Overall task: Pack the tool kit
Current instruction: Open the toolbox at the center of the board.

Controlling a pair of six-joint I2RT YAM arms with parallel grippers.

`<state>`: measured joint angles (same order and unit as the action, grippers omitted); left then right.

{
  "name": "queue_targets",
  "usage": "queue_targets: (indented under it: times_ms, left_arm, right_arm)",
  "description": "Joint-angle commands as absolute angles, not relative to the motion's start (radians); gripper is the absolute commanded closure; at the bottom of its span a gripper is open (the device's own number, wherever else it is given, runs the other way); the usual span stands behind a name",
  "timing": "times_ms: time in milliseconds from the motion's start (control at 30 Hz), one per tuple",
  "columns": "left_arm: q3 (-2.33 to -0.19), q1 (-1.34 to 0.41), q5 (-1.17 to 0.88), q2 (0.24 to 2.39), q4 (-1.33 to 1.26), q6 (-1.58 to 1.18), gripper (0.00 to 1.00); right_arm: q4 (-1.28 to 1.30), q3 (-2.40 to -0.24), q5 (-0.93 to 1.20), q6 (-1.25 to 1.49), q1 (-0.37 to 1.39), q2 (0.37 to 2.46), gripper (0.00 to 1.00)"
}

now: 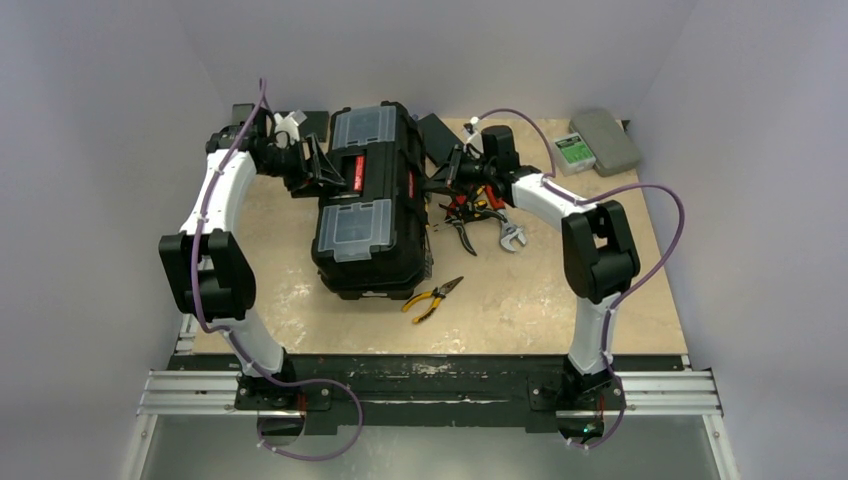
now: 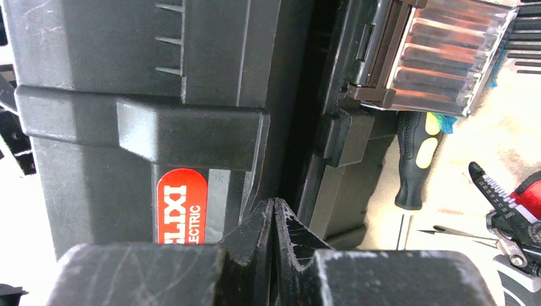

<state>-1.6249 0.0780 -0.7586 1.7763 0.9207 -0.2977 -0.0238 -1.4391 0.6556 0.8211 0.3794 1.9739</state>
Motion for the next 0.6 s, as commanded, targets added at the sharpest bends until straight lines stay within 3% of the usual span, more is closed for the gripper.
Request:
queue_targets:
  times_ms: [0,467,533,567]
  left_arm:
    - [-1.598,0.075,-0.9,1.824,0.866,-0.359,1.0]
    - [-1.629,0.074,-0.802,1.794,0.926,-0.321,1.0]
    - [-1.638,0.073,-0.76,1.773,0.937,-0.318,0.93]
    - [-1.645,0.073,-0.742,1.763,0.939,-0.318,0.85]
  right_arm:
    - [-0.064,-1.453,0.66,0.84,0.387,1.993,0.97]
    - [-0.231,-1.453,0.817,0.88,0.44,1.97,0.99]
    - [-0.265,-1.443,0.841,0.898,0.441,1.961,0.99]
    - [-0.281,-1.442,0.854,0.907,0.443,1.959,0.99]
